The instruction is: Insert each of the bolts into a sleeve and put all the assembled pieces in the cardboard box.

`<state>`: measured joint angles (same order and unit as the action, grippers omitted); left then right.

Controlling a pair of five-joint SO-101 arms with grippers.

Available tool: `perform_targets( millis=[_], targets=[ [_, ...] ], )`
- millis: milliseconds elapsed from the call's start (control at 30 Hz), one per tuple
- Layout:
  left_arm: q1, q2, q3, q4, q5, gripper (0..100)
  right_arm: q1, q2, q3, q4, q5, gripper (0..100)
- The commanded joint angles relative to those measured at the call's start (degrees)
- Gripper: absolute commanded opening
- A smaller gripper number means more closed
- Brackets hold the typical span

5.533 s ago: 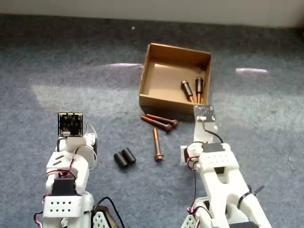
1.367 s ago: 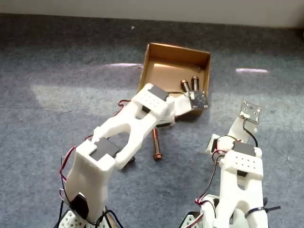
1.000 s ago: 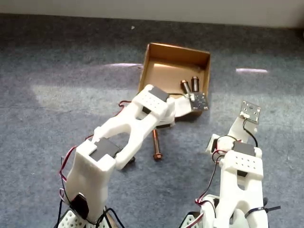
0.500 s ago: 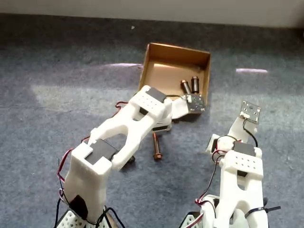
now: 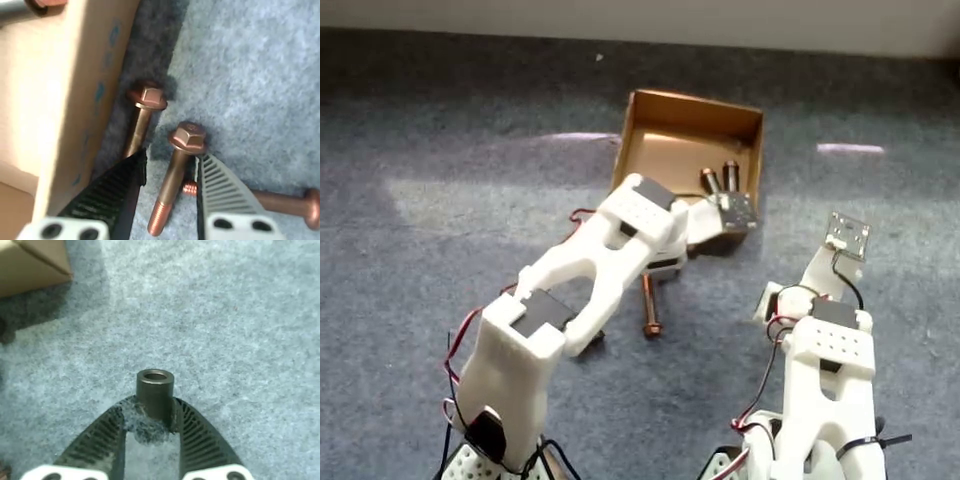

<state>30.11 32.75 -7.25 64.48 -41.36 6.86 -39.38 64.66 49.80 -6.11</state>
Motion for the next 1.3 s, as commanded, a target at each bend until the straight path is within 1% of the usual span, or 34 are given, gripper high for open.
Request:
perform_targets(
  millis=[0,400,500,600,667,767,967,1133,1267],
  targets=[
    [2.5,0.0,-2.2,0.0,0.0,17,0.7,-1.6,-0.7,-1.3,-0.3,0.6],
    [3.3,-0.2,-1.7,0.6,-0.1,3,0.7,-1.6,-0.7,-1.3,-0.3,0.6],
    [3.0,-0.9,-2.8,4.1,-0.1,0,0.7,-1.6,-0.7,-1.3,-0.3,0.6],
    [2.8,-3.3,-3.1,8.1,-0.1,0,0.7,-1.6,-0.7,-1.3,-0.3,0.6],
    [2.8,-5.3,-2.4,9.3,0.0,0,0.7,-1.6,-0.7,-1.3,-0.3,0.6],
    [1.9,-9.7,-1.1,9.7,4.3,0,0.7,-1.6,-0.6,-1.3,-0.3,0.6],
    [-3.0,-20.8,1.7,9.5,8.9,0,1.7,-1.6,-0.4,-1.3,-0.3,0.6],
    [-5.9,-29.4,2.9,9.9,18.5,0,2.9,-1.6,-0.4,-1.3,-0.3,0.6],
    [-5.8,-37.1,6.4,9.9,28.0,0,2.6,-1.6,-0.4,-1.3,-0.3,0.6]
  ],
)
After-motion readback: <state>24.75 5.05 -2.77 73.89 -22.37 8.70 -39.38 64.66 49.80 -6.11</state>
